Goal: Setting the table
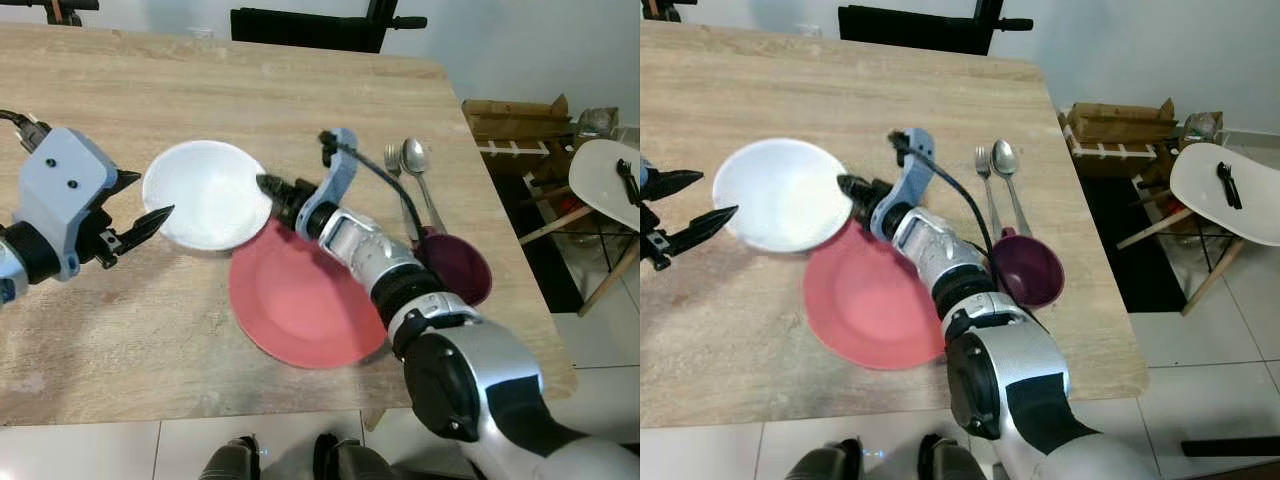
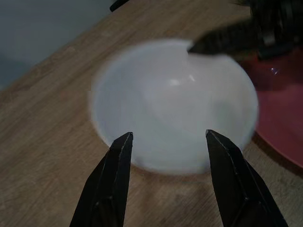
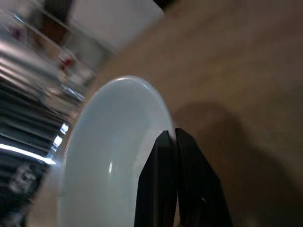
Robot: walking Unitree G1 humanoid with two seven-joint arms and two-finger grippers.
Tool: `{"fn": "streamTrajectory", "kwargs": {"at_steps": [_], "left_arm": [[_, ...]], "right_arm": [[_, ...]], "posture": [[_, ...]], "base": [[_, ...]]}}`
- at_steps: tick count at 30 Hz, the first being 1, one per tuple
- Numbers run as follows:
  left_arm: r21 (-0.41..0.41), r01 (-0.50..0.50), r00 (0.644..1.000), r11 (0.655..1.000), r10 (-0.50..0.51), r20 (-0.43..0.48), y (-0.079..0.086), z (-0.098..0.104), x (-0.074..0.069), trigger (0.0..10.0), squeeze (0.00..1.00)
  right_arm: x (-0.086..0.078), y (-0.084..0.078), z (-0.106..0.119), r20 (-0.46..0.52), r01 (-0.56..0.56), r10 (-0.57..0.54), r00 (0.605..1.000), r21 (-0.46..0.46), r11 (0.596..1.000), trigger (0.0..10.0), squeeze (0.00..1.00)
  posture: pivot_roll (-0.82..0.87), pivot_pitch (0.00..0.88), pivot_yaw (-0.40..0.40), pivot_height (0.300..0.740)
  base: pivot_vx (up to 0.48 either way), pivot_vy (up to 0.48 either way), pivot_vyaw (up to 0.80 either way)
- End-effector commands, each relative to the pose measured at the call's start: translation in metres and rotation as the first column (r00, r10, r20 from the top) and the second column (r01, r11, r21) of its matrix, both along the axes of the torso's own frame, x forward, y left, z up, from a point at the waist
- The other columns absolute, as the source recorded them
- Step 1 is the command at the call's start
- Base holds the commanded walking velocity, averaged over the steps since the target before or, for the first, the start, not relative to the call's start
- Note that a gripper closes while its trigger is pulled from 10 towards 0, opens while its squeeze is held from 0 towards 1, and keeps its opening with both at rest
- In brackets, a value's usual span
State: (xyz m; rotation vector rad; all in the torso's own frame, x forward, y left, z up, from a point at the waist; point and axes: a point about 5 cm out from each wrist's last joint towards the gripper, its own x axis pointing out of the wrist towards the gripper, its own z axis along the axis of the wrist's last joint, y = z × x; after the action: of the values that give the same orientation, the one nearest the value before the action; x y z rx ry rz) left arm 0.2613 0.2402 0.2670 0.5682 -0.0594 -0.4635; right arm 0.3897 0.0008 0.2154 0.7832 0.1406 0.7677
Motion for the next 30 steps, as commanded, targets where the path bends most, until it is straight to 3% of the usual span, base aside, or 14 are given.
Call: {"fn": "streamTrajectory", "kwargs": {"at_steps": [1, 6, 7, 8, 9, 10, 12, 13, 15, 16, 20, 24, 27, 30], "left_arm": [[0.003, 0.004, 1.0, 1.0, -0.004, -0.003, -0.003, -0.003, 0.001, 10.0, 0.0], [-0.015, -0.009, 1.0, 1.0, 0.009, 0.016, -0.006, -0.005, 0.006, 10.0, 0.0], [-0.041, -0.026, 0.999, 0.999, 0.028, 0.034, -0.008, -0.005, 0.011, 10.0, 0.0], [-0.075, -0.045, 0.998, 0.996, 0.049, 0.05, -0.01, -0.005, 0.014, 10.0, 0.0], [-0.075, -0.045, 0.998, 0.996, 0.049, 0.05, -0.01, -0.005, 0.014, 10.0, 0.0], [-0.102, -0.055, 0.997, 0.993, 0.061, 0.057, -0.012, -0.005, 0.016, 10.0, 0.0], [-0.119, -0.06, 0.996, 0.991, 0.068, 0.061, -0.013, -0.005, 0.018, 10.0, 0.0], [-0.227, -0.062, 0.993, 0.972, 0.082, 0.08, -0.021, -0.001, 0.02, 10.0, 0.0], [-0.272, -0.058, 0.993, 0.961, 0.084, 0.087, -0.024, 0.001, 0.02, 10.0, 0.0], [-0.364, -0.049, 0.992, 0.93, 0.087, 0.087, -0.033, 0.003, 0.022, 10.0, 0.0], [-0.423, -0.047, 0.994, 0.905, 0.082, 0.067, -0.047, -0.004, 0.025, 10.0, 0.0], [-0.437, -0.055, 0.995, 0.898, 0.083, 0.046, -0.057, -0.013, 0.029, 10.0, 0.0], [-0.441, -0.05, 0.996, 0.896, 0.075, 0.04, -0.061, -0.015, 0.031, 10.0, 0.0], [-0.449, -0.054, 0.996, 0.892, 0.083, 0.045, -0.06, -0.011, 0.034, 10.0, 0.0]], "right_arm": [[-0.001, 0.007, 0.012, 0.024, -0.018, 0.016, 1.0, 0.08, 0.997, 0.0, 0.0], [0.005, -0.006, 0.034, 0.074, 0.001, -0.014, 0.997, 0.175, 0.984, 0.0, 0.0], [0.008, -0.015, 0.042, 0.092, 0.031, -0.051, 0.994, 0.205, 0.978, 0.0, 0.0], [0.01, -0.025, 0.046, 0.112, 0.07, -0.095, 0.989, 0.212, 0.975, 2.3, 0.0], [0.01, -0.025, 0.046, 0.112, 0.07, -0.095, 0.989, 0.212, 0.975, 2.3, 0.0], [0.01, -0.029, 0.048, 0.129, 0.087, -0.115, 0.985, 0.21, 0.974, 9.5, 0.0], [0.01, -0.032, 0.048, 0.139, 0.095, -0.126, 0.982, 0.209, 0.973, 9.5, 0.0], [0.008, -0.047, 0.046, 0.213, 0.207, -0.233, 0.949, 0.134, 0.969, 10.0, 0.0], [0.006, -0.053, 0.045, 0.243, 0.259, -0.278, 0.929, 0.108, 0.96, 10.0, 0.0], [0.0, -0.071, 0.04, 0.272, 0.389, -0.401, 0.875, 0.1, 0.916, 10.0, 0.0], [-0.014, -0.088, 0.031, 0.273, 0.48, -0.491, 0.827, 0.111, 0.87, 10.0, 0.0], [-0.028, -0.095, 0.027, 0.285, 0.514, -0.516, 0.808, 0.089, 0.853, 10.0, 0.0], [-0.039, -0.099, 0.029, 0.313, 0.504, -0.489, 0.815, 0.036, 0.863, 10.0, 0.0], [-0.053, -0.101, 0.022, 0.385, 0.469, -0.377, 0.842, -0.179, 0.865, 10.0, 0.0]], "posture": [[0.25, 0.122, -0.071, 0.74], [0.23, 0.11, -0.065, 0.74], [0.21, 0.1, -0.06, 0.74], [0.21, 0.1, -0.06, 0.74], [0.21, 0.1, -0.06, 0.74], [0.19, 0.092, -0.055, 0.74], [0.19, 0.092, -0.055, 0.74], [0.17, 0.084, -0.046, 0.74], [0.17, 0.084, -0.046, 0.74], [0.13, 0.075, -0.029, 0.74], [0.1, 0.065, -0.019, 0.74], [0.07, 0.062, -0.012, 0.74], [0.05, 0.057, -0.009, 0.74], [0.04, 0.053, -0.023, 0.74]], "base": [[0.0, 0.0, 0.0], [0.0, 0.0, 0.0], [0.0, 0.0, 0.0], [0.0, 0.0, 0.0], [0.0, 0.0, 0.0], [0.0, 0.0, 0.0], [0.0, 0.0, 0.0], [0.0, 0.0, 0.0], [0.0, 0.0, 0.0], [0.0, 0.0, 0.0], [0.0, 0.0, 0.0], [0.0, 0.0, 0.0], [0.0, 0.0, 0.0], [0.0, 0.0, 0.0]]}}
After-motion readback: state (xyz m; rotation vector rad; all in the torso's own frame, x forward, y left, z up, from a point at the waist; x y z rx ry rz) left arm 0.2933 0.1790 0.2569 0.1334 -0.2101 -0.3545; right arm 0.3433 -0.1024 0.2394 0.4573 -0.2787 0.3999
